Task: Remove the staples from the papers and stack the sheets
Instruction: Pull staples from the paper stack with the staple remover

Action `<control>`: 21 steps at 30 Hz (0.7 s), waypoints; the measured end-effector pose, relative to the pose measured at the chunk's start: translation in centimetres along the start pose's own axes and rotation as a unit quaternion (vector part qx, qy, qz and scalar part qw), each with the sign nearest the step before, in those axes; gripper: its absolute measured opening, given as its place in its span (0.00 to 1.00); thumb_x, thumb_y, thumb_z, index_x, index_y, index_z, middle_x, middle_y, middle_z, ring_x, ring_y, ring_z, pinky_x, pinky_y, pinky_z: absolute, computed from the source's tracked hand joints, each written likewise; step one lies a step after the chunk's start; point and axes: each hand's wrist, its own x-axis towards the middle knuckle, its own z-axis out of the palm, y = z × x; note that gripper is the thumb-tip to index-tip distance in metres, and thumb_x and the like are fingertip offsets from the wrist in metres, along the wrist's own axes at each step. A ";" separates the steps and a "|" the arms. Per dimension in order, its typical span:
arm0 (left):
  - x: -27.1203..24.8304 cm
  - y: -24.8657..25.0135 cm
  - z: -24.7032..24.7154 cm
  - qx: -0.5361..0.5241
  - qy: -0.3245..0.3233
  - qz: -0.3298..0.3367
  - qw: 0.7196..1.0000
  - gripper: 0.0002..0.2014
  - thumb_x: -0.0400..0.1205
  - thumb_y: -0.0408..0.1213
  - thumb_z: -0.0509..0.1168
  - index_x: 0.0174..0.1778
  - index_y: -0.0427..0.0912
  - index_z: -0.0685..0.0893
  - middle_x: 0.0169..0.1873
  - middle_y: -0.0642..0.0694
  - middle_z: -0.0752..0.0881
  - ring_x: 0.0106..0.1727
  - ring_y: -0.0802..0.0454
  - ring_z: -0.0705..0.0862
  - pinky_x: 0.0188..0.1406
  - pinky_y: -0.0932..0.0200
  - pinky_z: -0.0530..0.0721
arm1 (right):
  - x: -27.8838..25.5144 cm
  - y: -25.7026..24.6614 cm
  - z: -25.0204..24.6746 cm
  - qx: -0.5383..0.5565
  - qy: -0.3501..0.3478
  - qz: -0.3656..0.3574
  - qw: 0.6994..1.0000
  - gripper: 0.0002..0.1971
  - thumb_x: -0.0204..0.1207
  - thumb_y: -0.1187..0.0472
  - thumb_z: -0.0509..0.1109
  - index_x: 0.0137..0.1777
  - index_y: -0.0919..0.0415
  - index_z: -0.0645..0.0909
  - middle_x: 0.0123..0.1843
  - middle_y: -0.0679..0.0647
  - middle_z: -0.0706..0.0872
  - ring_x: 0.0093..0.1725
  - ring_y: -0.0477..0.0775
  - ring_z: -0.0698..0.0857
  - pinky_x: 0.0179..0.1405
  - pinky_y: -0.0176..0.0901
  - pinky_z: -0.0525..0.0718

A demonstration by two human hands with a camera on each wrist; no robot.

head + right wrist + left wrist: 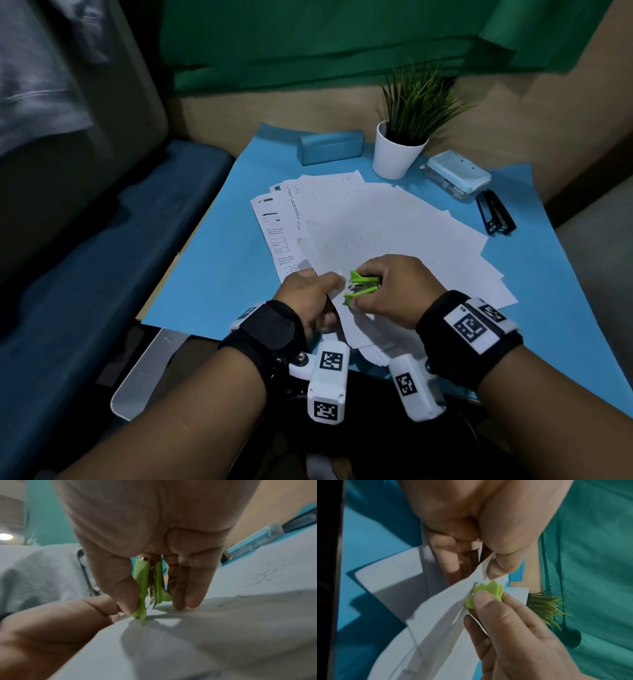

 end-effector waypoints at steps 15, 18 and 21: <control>-1.8 -0.9 0.2 -0.063 0.036 -0.017 0.997 0.15 0.84 0.23 0.63 0.36 0.42 0.68 0.15 0.46 0.71 0.14 0.53 0.64 0.22 0.63 0.70 | -0.9 -0.8 1.3 -0.112 0.003 -0.021 0.993 0.23 0.69 0.47 0.74 0.64 0.49 0.83 0.57 0.51 0.84 0.60 0.54 0.81 0.57 0.41 0.76; -1.8 -1.0 0.3 -0.080 0.031 -0.027 0.996 0.15 0.83 0.22 0.64 0.36 0.42 0.69 0.16 0.45 0.72 0.15 0.54 0.63 0.33 0.53 0.74 | -0.7 -0.7 1.5 -0.144 -0.002 -0.013 0.989 0.19 0.70 0.47 0.72 0.60 0.51 0.84 0.54 0.52 0.82 0.59 0.55 0.80 0.53 0.41 0.74; -1.6 -1.3 0.3 -0.093 0.028 -0.036 0.995 0.15 0.83 0.22 0.65 0.36 0.42 0.70 0.18 0.44 0.70 0.17 0.53 0.65 0.44 0.44 0.83 | -0.6 -1.0 1.4 -0.153 -0.004 -0.011 0.988 0.10 0.68 0.47 0.72 0.42 0.51 0.80 0.43 0.49 0.76 0.50 0.55 0.79 0.46 0.42 0.71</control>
